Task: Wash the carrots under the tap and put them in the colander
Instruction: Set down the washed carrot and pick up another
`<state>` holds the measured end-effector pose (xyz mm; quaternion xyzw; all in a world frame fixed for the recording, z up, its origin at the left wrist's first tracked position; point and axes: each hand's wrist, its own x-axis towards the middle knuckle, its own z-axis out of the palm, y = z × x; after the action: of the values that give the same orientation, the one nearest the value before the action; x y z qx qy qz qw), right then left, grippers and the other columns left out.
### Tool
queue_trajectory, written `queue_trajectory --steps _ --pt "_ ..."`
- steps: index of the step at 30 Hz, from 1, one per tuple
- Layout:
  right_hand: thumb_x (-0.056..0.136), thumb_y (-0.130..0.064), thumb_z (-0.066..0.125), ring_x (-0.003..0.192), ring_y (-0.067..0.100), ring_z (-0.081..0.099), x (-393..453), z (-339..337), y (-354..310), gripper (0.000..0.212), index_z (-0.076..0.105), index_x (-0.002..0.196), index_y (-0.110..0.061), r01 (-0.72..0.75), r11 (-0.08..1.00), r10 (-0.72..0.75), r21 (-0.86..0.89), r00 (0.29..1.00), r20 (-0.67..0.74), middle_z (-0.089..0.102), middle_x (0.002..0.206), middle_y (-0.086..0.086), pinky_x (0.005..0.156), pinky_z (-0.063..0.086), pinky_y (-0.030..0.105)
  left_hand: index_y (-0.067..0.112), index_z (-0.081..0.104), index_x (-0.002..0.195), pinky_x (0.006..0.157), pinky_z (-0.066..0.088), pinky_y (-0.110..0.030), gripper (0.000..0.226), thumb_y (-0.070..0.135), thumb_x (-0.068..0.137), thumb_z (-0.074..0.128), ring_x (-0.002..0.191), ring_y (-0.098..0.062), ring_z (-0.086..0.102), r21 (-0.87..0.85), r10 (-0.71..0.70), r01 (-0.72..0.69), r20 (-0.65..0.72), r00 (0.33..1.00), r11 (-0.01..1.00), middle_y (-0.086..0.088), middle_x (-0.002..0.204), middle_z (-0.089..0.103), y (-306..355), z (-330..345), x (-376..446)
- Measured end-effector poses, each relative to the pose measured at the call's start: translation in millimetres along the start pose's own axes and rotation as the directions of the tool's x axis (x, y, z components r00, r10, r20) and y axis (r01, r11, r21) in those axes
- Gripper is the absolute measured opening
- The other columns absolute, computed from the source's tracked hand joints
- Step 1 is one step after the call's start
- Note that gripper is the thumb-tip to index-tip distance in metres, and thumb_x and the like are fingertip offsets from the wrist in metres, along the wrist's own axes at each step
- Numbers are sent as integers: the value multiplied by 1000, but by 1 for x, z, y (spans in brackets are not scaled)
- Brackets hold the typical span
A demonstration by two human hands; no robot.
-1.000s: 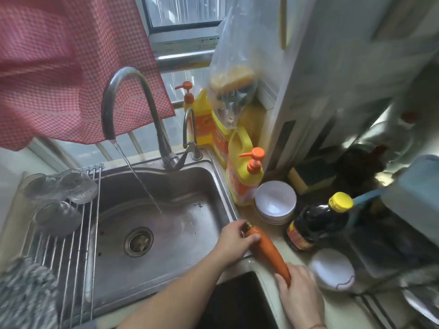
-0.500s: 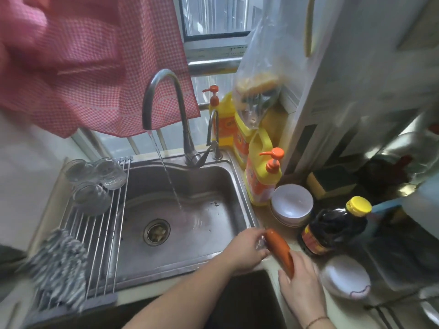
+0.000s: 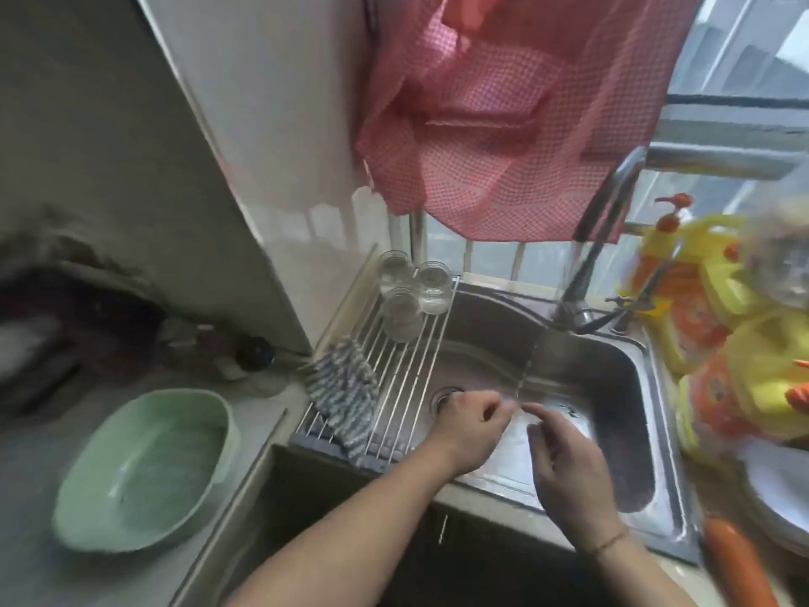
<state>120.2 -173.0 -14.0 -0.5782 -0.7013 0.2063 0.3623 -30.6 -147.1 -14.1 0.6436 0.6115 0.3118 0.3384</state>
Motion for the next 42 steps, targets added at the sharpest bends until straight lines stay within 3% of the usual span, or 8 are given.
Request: queue_trajectory --steps 11,17,23,25,28,34,40,42 --pt "79 -22 53 68 7 61 -13 184 -192 33 65 109 -19 318 852 -488 415 769 413 65 83 -12 60 50 25 12 66 72 61 40 -22 29 30 92 56 63 -5 48 57 -26 74 -593 805 996 2 67 59 -115 -204 -145" --pt "82 -24 55 71 2 61 -81 242 -293 30 61 111 -23 310 693 -694 651 531 487 63 82 -17 62 45 11 12 58 63 54 38 -25 35 31 92 55 55 -12 46 -42 -126 174 -852 508 984 5 58 48 -156 -260 -262" --pt "82 -25 67 75 6 65 -176 289 -318 56 44 133 -24 252 784 -612 567 162 774 67 85 -9 70 51 24 23 53 72 67 52 -36 31 48 90 50 65 -21 59 -243 -346 545 -933 93 802 5 62 56 -198 -247 -362" --pt "84 -38 65 92 12 65 -197 299 -322 62 39 138 -22 302 817 -527 491 48 848 67 102 -2 76 45 21 21 65 81 76 54 -39 32 49 86 50 92 -25 68 -383 -426 594 -902 -74 707 0 100 73 -203 -236 -384" --pt "84 -43 64 112 20 57 -219 312 -328 72 33 143 -15 347 867 -354 358 -77 932 58 125 6 84 40 20 26 61 87 86 51 -31 11 36 86 61 105 -16 64 -492 -570 693 -810 -141 527 9 144 52 -202 -225 -408" --pt "79 -37 61 111 28 58 -238 325 -326 65 34 132 -12 333 926 -184 176 -7 983 53 123 11 87 49 34 21 45 71 69 51 -26 22 20 91 54 78 -3 61 -490 -619 743 -774 -131 455 46 147 23 -201 -211 -416" --pt "81 -37 58 94 22 64 -250 327 -336 31 47 104 -20 516 850 -151 107 44 987 63 99 0 77 52 33 16 63 79 61 41 -10 17 19 91 52 66 15 53 -594 -701 689 -691 -174 415 51 138 31 -198 -217 -415" --pt "74 -40 67 87 17 65 -246 326 -337 34 53 98 -22 432 899 -92 63 48 995 65 91 -4 73 52 30 23 60 72 57 37 -4 22 18 93 53 63 19 51 -627 -723 666 -665 -186 405 30 142 47 -198 -219 -414"
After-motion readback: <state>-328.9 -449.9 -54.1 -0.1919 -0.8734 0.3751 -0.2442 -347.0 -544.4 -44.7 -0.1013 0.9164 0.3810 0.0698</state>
